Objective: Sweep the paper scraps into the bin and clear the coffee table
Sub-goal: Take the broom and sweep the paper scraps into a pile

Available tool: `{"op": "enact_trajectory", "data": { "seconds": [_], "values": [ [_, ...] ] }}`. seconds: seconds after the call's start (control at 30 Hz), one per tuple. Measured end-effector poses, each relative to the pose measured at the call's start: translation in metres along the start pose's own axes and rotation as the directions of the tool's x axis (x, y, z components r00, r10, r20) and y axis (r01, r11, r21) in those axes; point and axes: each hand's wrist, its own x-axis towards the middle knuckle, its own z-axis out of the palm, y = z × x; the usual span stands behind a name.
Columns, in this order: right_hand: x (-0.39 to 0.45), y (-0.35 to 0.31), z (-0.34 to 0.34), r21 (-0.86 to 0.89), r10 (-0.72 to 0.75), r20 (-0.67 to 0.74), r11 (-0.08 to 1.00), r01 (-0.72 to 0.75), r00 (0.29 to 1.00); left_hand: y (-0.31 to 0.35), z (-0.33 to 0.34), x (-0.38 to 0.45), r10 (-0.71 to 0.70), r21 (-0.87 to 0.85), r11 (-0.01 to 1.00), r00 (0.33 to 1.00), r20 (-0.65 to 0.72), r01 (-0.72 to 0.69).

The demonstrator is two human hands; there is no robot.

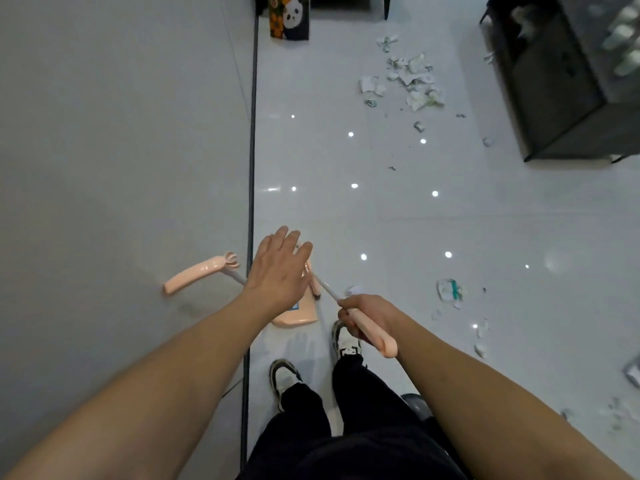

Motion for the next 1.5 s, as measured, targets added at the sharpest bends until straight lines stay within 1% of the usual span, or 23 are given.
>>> {"op": "enact_trajectory", "data": {
  "seconds": [0.07, 0.13, 0.23, 0.37, 0.5, 0.6, 0.73, 0.83, 0.97, 1.07, 1.17, 1.23, 1.33, 1.43, 1.5],
  "values": [
    [-0.007, 0.006, -0.021, 0.088, 0.012, -0.044, 0.996, -0.008, 0.999, 0.019, 0.003, 0.005, 0.033, -0.015, 0.999, 0.999, 0.014, -0.033],
    [-0.008, 0.014, -0.041, 0.123, 0.028, -0.068, 0.992, -0.019, 0.997, 0.036, 0.006, 0.009, 0.061, -0.019, 0.998, 0.996, 0.060, -0.060],
    [-0.004, 0.026, -0.077, 0.241, -0.003, -0.093, 0.970, 0.025, 0.996, 0.057, 0.011, 0.021, 0.099, -0.002, 0.995, 0.987, 0.129, -0.100],
    [-0.006, 0.033, -0.143, 0.371, 0.005, -0.091, 0.928, 0.029, 0.996, 0.098, 0.010, 0.051, 0.087, 0.008, 0.996, 0.979, 0.185, -0.090],
    [-0.025, 0.040, -0.218, 0.472, 0.025, -0.096, 0.881, 0.024, 0.995, 0.164, 0.018, 0.087, 0.115, -0.023, 0.993, 0.952, 0.282, -0.113],
    [-0.048, 0.046, -0.271, 0.439, 0.023, -0.147, 0.898, 0.044, 0.989, 0.224, 0.022, 0.112, 0.174, -0.081, 0.985, 0.918, 0.356, -0.156],
    [-0.068, 0.058, -0.325, 0.315, 0.008, -0.346, 0.943, 0.108, 0.938, 0.291, 0.026, 0.137, 0.238, -0.174, 0.969, 0.862, 0.448, -0.177],
    [-0.075, 0.064, -0.356, 0.335, -0.001, -0.433, 0.928, 0.162, 0.901, 0.326, 0.024, 0.155, 0.279, -0.178, 0.959, 0.840, 0.466, -0.220],
    [-0.073, 0.063, -0.375, 0.375, 0.001, -0.519, 0.899, 0.227, 0.855, 0.355, 0.020, 0.177, 0.301, -0.164, 0.953, 0.844, 0.444, -0.254],
    [-0.069, 0.055, -0.377, 0.428, -0.009, -0.550, 0.855, 0.291, 0.835, 0.365, 0.015, 0.192, 0.304, -0.133, 0.953, 0.840, 0.449, -0.274],
    [-0.069, 0.041, -0.379, 0.488, -0.026, -0.519, 0.811, 0.321, 0.855, 0.367, 0.011, 0.206, 0.312, -0.116, 0.949, 0.827, 0.468, -0.293],
    [-0.070, 0.025, -0.379, 0.503, -0.049, -0.474, 0.804, 0.316, 0.879, 0.364, 0.007, 0.218, 0.312, -0.106, 0.949, 0.822, 0.476, -0.298],
    [-0.069, -0.010, -0.375, 0.477, -0.087, -0.407, 0.829, 0.293, 0.909, 0.355, -0.004, 0.244, 0.304, -0.114, 0.952, 0.831, 0.465, -0.285],
    [-0.060, -0.060, -0.366, 0.359, -0.114, -0.376, 0.897, 0.258, 0.919, 0.335, -0.015, 0.278, 0.295, -0.142, 0.955, 0.845, 0.447, -0.259],
    [-0.051, -0.105, -0.358, 0.298, -0.129, -0.356, 0.923, 0.243, 0.926, 0.316, -0.022, 0.308, 0.287, -0.159, 0.957, 0.857, 0.428, -0.241]
  ]
}}
